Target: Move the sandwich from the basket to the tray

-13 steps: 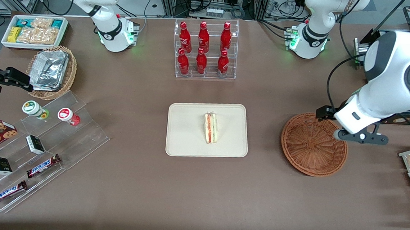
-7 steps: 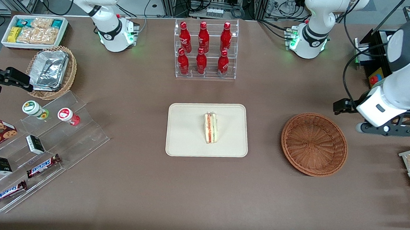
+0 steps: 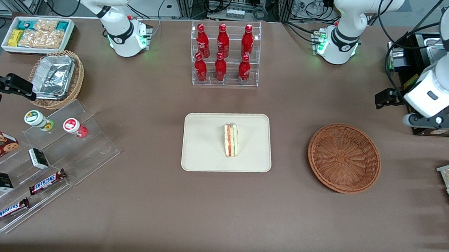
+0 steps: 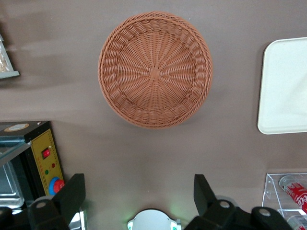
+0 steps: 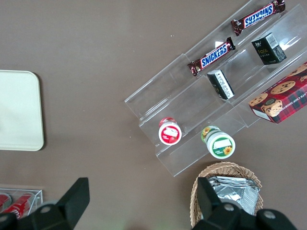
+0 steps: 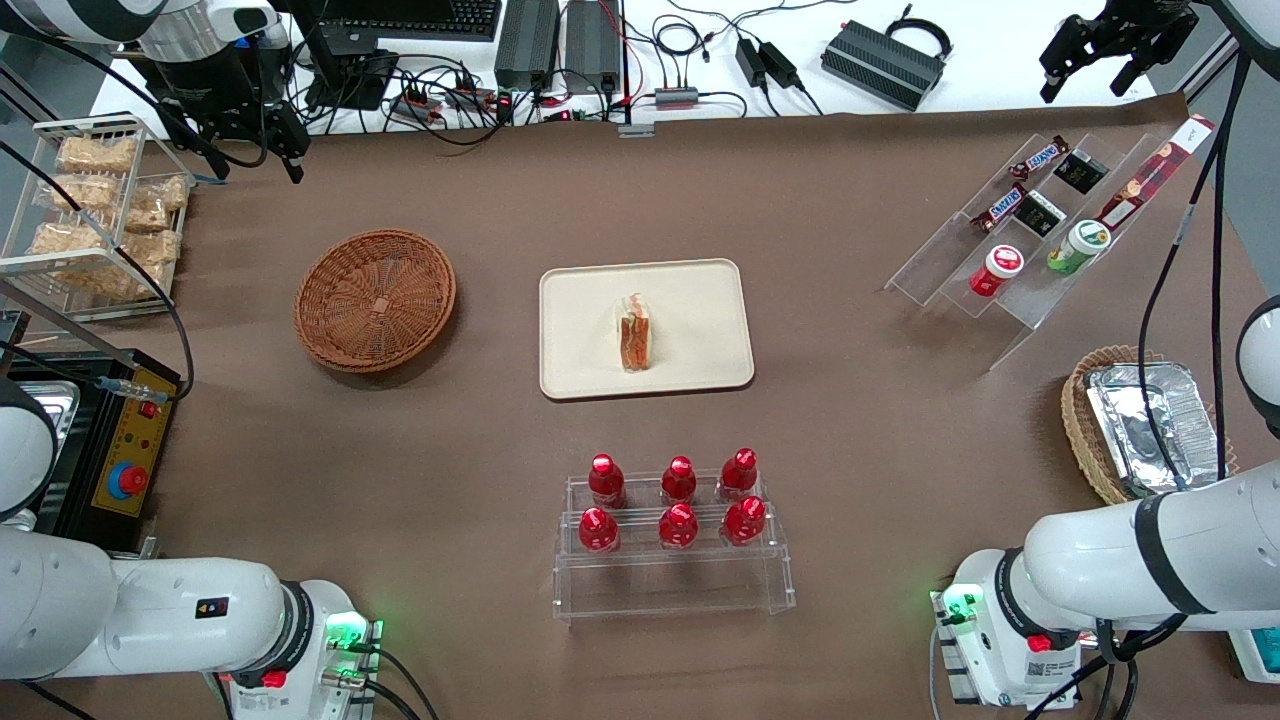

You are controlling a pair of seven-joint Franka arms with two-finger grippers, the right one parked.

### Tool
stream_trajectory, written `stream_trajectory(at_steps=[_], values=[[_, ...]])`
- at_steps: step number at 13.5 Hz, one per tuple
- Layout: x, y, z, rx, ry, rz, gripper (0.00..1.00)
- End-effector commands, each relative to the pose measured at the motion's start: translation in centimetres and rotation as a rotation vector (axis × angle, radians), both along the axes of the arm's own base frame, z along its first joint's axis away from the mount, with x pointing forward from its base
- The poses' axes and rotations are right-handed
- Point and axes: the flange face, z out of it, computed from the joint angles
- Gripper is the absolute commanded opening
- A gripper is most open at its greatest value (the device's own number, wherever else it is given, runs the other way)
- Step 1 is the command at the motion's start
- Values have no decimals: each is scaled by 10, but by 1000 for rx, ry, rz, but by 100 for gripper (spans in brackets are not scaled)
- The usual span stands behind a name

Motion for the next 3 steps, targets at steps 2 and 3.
stream_trajectory(at_steps=[2,3], values=[[-9,4,23,-12,14,-2,100],[-9,3,22,-11,17,-2,100]])
